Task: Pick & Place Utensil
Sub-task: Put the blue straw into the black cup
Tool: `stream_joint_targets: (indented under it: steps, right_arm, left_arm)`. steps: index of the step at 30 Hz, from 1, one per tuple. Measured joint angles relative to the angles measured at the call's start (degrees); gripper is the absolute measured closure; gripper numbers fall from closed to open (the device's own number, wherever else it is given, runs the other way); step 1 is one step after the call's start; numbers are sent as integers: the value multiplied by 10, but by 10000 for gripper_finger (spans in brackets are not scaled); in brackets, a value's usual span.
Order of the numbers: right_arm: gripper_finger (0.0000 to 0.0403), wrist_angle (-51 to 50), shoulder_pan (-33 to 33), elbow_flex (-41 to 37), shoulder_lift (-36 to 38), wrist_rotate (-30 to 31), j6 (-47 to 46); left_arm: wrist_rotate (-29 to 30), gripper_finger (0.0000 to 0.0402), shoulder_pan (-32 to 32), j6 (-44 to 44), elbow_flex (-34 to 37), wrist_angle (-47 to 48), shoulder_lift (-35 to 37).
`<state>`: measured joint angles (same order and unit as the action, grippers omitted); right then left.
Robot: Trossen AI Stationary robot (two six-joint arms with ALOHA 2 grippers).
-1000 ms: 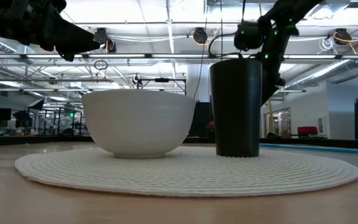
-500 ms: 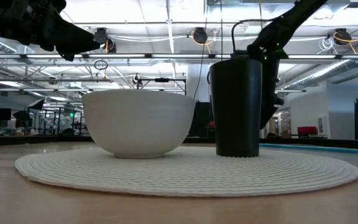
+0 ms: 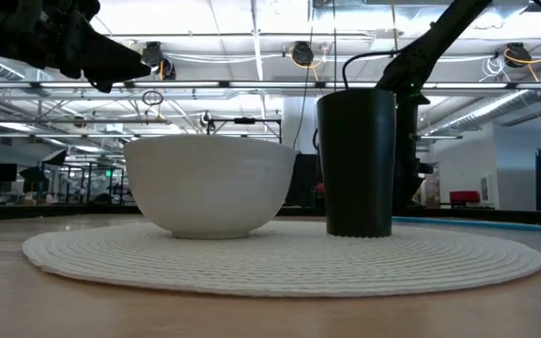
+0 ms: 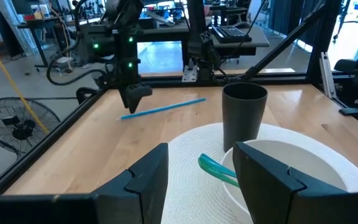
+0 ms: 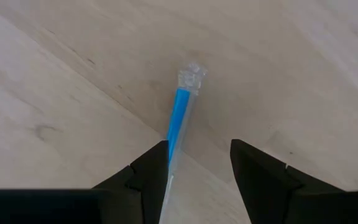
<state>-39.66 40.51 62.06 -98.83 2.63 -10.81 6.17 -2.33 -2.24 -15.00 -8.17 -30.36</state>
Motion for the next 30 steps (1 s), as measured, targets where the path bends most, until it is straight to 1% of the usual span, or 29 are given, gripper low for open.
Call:
stream_joint_targets:
  steps: [4,7,12,15,21,30]
  right_arm:
    - [236,0,0,0,-15,-3,-1]
    - [238,1,0,0,-25,-27,0]
    - [240,-2,0,1,-29,-28,0]
    - [250,-7,0,1,-29,-28,2]
    - [286,-22,0,1,-29,-27,10]
    - [361,-31,0,1,-29,-29,19]
  left_arm:
    - [0,215,0,0,0,5,0]
    - [0,215,0,0,0,7,0]
    - [0,215,0,0,0,7,0]
    - [0,215,0,0,0,7,0]
    - [0,215,0,1,0,7,0]
    - [0,215,0,5,0,7,0]
